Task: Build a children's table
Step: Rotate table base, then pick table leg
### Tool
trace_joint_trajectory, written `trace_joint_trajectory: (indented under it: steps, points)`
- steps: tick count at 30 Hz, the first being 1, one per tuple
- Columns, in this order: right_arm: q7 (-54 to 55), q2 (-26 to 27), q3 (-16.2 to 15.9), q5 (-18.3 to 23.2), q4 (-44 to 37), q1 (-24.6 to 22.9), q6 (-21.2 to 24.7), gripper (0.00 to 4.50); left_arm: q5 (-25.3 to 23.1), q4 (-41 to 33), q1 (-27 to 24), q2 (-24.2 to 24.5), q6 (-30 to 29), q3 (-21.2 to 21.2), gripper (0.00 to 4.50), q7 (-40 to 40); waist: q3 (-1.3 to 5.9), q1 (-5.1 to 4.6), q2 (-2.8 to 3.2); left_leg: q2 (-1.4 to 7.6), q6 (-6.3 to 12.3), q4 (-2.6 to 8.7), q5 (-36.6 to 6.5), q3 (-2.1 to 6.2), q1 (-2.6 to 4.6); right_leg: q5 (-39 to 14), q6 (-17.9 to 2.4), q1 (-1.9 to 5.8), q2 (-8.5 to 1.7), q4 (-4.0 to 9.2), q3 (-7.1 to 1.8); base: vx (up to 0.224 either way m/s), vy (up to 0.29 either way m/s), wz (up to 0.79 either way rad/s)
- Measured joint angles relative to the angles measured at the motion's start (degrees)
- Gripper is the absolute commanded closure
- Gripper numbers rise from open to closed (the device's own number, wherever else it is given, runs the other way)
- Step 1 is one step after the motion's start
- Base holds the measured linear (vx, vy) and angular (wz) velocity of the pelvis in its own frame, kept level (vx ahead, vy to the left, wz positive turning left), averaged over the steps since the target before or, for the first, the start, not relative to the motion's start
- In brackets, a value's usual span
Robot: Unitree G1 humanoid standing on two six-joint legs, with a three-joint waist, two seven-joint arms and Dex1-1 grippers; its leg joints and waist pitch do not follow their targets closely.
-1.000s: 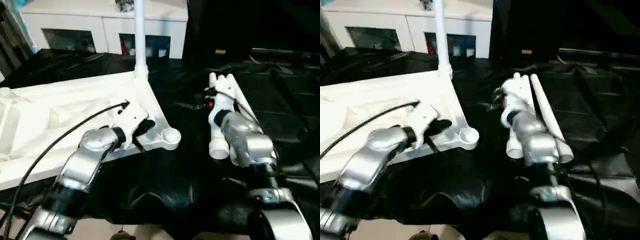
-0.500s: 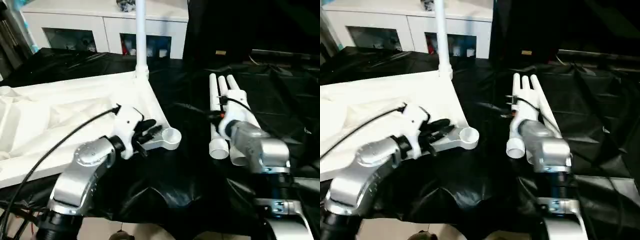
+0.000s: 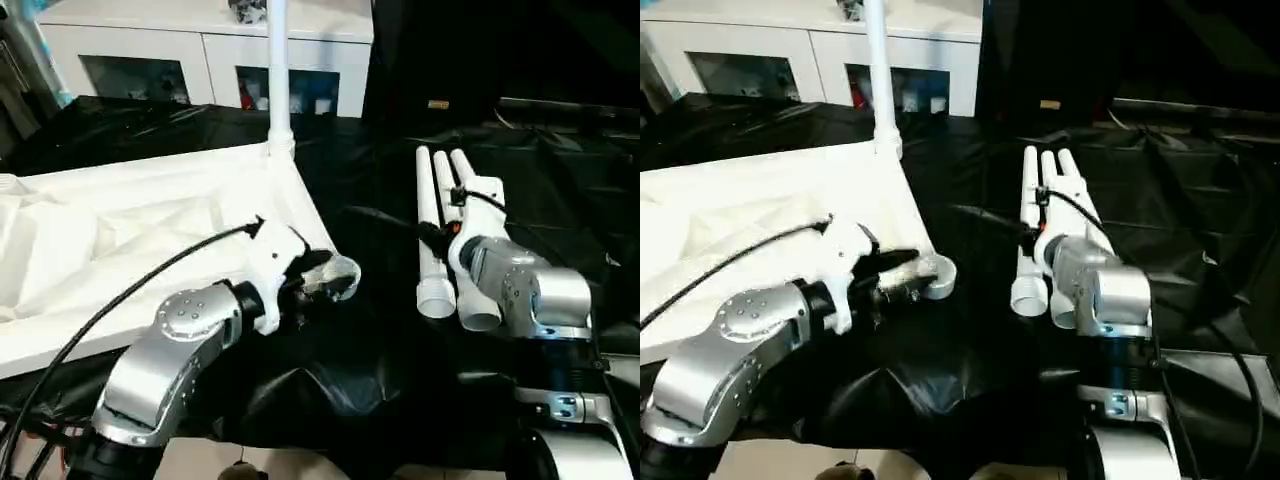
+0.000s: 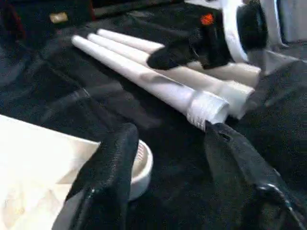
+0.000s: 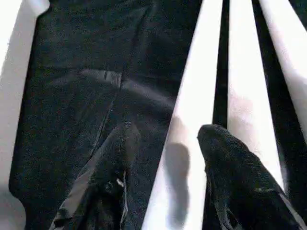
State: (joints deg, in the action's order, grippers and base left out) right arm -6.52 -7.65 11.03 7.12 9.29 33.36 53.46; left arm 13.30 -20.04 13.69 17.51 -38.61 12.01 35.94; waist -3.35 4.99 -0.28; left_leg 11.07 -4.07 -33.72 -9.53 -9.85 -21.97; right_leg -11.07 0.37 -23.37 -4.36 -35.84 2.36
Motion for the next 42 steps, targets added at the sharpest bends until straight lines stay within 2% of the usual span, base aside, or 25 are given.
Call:
trace_joint_trajectory:
  steps: [5,8,9,15,19,24,25,28,29,30,34,38,42]
  points:
    - [2.29,-0.50,-0.23,-1.20,2.97,1.13,2.81,1.46,-0.62,0.00,-0.08,0.15,-0.14,0.35,1.19,-0.56,0.00,0.00,0.00,0.00,-0.04,-0.03,0.02,0.01,0.00,0.02,0.00,0.00,0.00,-0.05,0.00,0.000,0.000,0.00]
    - [2.87,-0.43,-0.12,-1.15,5.93,2.46,4.03,1.46,-1.00,0.05,-0.06,0.82,-0.14,0.46,1.12,-1.44,0.00,-0.03,-0.01,0.00,-0.09,-0.04,0.05,0.01,0.01,0.03,0.01,0.00,0.00,-0.10,0.00,0.000,0.000,0.00]
    - [2.87,-0.42,-0.12,-1.10,6.33,2.58,4.17,1.46,-1.07,0.05,-0.06,0.82,-0.14,0.55,0.90,-1.50,0.01,-0.03,-0.02,0.00,-0.09,-0.04,0.06,0.02,0.02,0.03,0.01,0.00,0.00,-0.10,0.00,0.000,0.000,0.00]
    - [2.43,0.07,0.90,0.10,9.36,3.77,7.68,1.46,-1.76,0.05,-0.07,1.08,-0.14,1.32,0.42,-1.80,0.04,0.03,-0.14,0.00,-0.13,-0.06,0.09,0.02,0.00,0.03,0.01,0.00,0.00,-0.12,0.01,0.000,0.000,0.00]
    - [2.09,0.40,2.71,1.99,12.79,5.34,9.36,1.46,-1.81,0.04,-0.07,1.36,-0.14,1.33,0.04,-1.96,0.05,0.04,-0.20,0.00,-0.14,-0.09,0.10,0.01,0.01,0.04,0.00,0.00,0.00,-0.16,0.01,0.000,0.000,0.00]
    - [0.94,0.69,3.36,3.50,15.97,7.17,10.30,1.46,-1.81,0.04,0.09,1.54,-0.14,1.34,0.04,-2.47,0.04,0.10,-0.37,0.00,-0.17,-0.10,0.12,0.02,0.01,0.05,0.00,0.00,0.00,-0.22,0.03,0.000,0.000,0.00]
    - [0.82,0.69,3.48,3.65,16.57,7.43,10.33,1.74,-1.81,0.04,0.14,1.54,-0.14,1.33,0.00,-2.48,0.04,0.10,-0.41,0.00,-0.18,-0.11,0.12,0.02,0.01,0.05,0.00,0.00,0.00,-0.23,0.03,0.000,0.000,0.00]
    - [0.47,0.70,3.97,3.80,19.04,8.51,10.30,1.84,-1.82,0.05,0.34,1.51,-0.14,1.34,0.00,-2.47,0.02,0.11,-0.54,0.01,-0.21,-0.13,0.14,0.01,0.00,0.06,-0.01,0.00,0.00,-0.25,0.03,0.000,0.000,0.00]
    - [0.44,0.68,4.19,3.82,20.13,9.12,10.11,2.07,-1.83,0.05,0.41,1.60,-0.12,1.35,0.00,-2.45,0.03,0.12,-0.58,0.01,-0.21,-0.14,0.15,0.01,0.01,0.06,-0.01,0.00,0.00,-0.26,0.02,0.000,0.000,0.00]
    - [0.22,0.49,4.20,3.87,22.52,10.12,9.23,2.07,-1.83,0.12,0.64,1.91,-0.12,1.55,0.00,-2.29,0.05,0.09,-0.61,0.01,-0.21,-0.17,0.15,0.01,0.02,0.06,-0.02,0.00,-0.01,-0.30,0.02,0.000,0.000,0.00]
    - [-0.57,-0.60,4.22,4.01,28.62,12.46,5.96,2.42,-1.86,0.22,1.72,2.40,0.08,2.27,0.00,-1.69,0.16,0.14,-1.20,0.02,-0.23,-0.17,0.15,-0.01,0.04,0.08,-0.04,0.01,-0.01,-0.33,0.08,0.000,0.000,0.00]
    - [-0.70,-0.89,4.21,3.96,31.97,13.45,3.72,2.53,-1.92,0.59,2.09,2.61,0.11,2.44,0.00,-1.60,0.26,0.12,-2.14,0.02,-0.24,-0.22,0.16,0.02,0.03,0.16,-0.04,0.02,-0.01,-0.34,0.08,0.000,0.000,0.00]
    - [-0.58,-0.99,4.20,3.60,34.03,14.12,1.91,2.57,-2.05,1.15,2.16,2.62,0.12,2.44,0.00,-1.74,0.26,0.13,-2.41,0.02,-0.24,-0.29,0.16,0.02,0.03,0.25,-0.01,0.03,-0.03,-0.33,0.06,0.000,0.000,0.00]
